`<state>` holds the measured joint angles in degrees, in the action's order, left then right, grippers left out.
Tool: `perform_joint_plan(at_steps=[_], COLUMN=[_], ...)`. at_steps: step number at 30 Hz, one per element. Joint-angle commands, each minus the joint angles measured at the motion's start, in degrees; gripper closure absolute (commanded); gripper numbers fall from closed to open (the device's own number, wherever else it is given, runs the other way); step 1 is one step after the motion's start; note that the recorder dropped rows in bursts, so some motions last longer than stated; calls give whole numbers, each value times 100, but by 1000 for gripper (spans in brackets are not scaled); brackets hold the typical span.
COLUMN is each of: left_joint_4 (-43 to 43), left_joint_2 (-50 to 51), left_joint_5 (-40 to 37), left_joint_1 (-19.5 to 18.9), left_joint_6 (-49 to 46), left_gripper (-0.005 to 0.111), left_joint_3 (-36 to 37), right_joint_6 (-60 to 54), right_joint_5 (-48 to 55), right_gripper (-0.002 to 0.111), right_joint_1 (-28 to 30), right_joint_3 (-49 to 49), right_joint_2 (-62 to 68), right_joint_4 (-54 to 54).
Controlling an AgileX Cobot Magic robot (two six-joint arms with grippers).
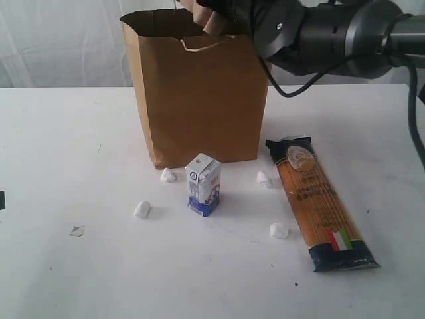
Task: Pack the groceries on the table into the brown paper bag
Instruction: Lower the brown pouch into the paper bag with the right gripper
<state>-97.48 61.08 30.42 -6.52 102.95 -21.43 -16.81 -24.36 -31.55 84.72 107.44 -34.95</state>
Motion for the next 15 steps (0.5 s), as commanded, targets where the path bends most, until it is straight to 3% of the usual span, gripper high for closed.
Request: perform_joint_plan(at_steps=[1,8,15], left_joint_4=[-36,-36,-36], left_joint_2=[-36,-36,52], left_joint_5=[-3,-3,-3], left_joint_1=[-6,-6,-6], left_joint_6=[-17,-17,-17], left_gripper=[107,107,107], left_joint_3=[36,36,36], right_joint_6=[-242,-254,-292], right_joint_5=[-192,-105,-1303], right_gripper=[108,108,108], right_joint_1=[18,18,18], right_joint_3=[70,70,70], right_joint_2=[31,70,258], right_joint_4=[142,156,156])
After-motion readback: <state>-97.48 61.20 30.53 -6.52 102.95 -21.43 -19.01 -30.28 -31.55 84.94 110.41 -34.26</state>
